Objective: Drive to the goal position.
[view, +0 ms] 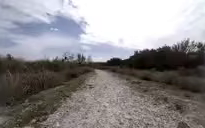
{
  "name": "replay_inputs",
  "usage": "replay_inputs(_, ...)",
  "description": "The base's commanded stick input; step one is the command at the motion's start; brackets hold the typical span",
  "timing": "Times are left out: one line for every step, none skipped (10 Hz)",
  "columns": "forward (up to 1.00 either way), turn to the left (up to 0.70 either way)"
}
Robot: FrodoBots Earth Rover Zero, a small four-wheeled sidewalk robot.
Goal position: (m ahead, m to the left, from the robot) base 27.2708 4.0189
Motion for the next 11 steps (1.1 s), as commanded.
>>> replay_inputs(0.70, 0.00)
replay_inputs(0.70, 0.00)
replay_inputs(0.70, 0.00)
replay_inputs(0.70, 0.00)
replay_inputs(0.70, 0.00)
replay_inputs(0.70, 0.00)
replay_inputs(0.70, -0.02)
replay_inputs(0.70, -0.17)
replay_inputs(0.70, -0.32)
replay_inputs(0.70, -0.35)
replay_inputs(0.70, -0.35)
